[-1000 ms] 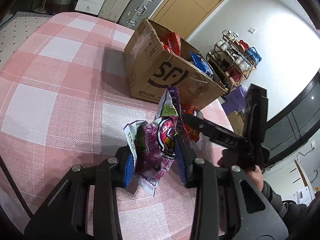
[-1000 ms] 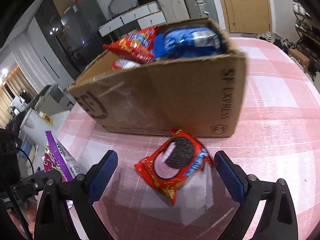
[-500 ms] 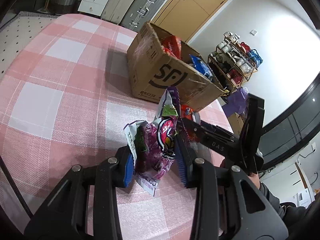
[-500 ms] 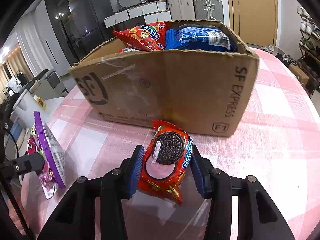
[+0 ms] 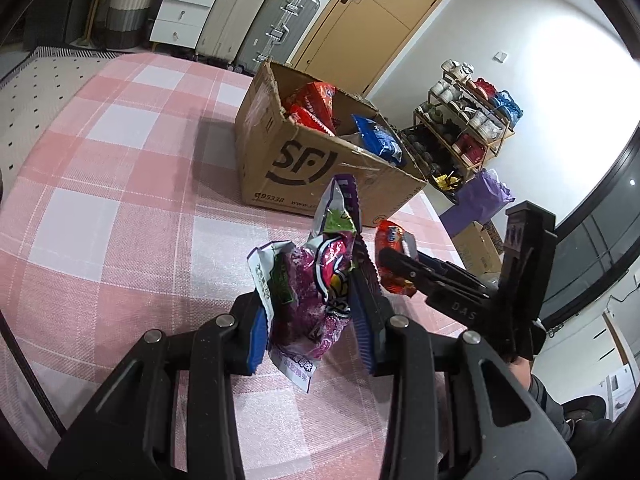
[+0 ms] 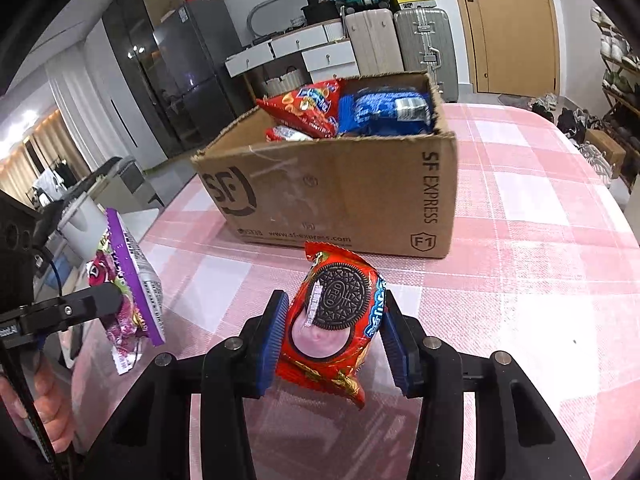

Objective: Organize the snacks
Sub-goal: 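Hold the purple candy bag in the left gripper while the right gripper grasps the red Oreo pack, then carry the purple candy bag and red Oreo pack over the box and lower them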

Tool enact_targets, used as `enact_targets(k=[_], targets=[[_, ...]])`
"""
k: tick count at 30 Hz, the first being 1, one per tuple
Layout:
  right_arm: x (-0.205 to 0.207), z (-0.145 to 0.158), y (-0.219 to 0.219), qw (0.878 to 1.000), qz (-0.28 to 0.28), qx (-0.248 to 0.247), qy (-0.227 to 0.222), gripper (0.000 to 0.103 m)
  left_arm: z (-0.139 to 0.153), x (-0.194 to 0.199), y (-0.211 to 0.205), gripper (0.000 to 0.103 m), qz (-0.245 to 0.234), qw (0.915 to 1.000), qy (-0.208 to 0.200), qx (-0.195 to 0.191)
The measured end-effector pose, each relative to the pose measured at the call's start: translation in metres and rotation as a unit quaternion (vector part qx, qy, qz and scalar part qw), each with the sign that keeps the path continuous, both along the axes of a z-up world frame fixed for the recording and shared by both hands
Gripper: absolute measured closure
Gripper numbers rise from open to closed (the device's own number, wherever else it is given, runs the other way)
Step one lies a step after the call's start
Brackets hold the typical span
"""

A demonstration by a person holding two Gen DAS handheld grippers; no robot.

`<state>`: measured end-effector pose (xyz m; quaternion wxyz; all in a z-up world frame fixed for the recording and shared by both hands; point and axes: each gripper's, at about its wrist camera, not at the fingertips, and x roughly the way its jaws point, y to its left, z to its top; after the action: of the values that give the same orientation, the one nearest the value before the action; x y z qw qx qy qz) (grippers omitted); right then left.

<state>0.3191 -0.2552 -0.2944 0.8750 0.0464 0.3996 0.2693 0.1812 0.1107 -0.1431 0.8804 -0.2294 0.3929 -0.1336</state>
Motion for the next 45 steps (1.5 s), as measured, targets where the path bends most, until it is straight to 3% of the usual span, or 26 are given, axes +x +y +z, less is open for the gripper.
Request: enact_targets(k=[19,27,35,38,45], targets=[[-0.043,0.057,-0.052,0.997,-0.013,0.047,-0.055,0.058,0.042,-0.010,-0.012,0.071,0.016,0.9984,-0.009,0.054],[-0.058,0.096,-0.064,0.995,0.001,0.044,-0.094,0.058,0.084,-0.011,-0.021,0.071,0.019,0.9930,-0.040,0.110],[-0.071,0.132,-0.080,0.991,0.000,0.044,-0.124,0.058,0.126,-0.012,-0.023,0.071,0.016,0.9910,-0.062,0.118],[-0.073,0.150,-0.080,0.990,0.009,0.037,-0.139,0.058,0.143,-0.006,-0.027,0.071,0.039,0.9839,-0.067,0.161],[-0.058,0.183,-0.072,0.986,0.027,0.024,-0.163,0.057,0.170,0.012,-0.031,0.071,0.035,0.9824,-0.077,0.167]])
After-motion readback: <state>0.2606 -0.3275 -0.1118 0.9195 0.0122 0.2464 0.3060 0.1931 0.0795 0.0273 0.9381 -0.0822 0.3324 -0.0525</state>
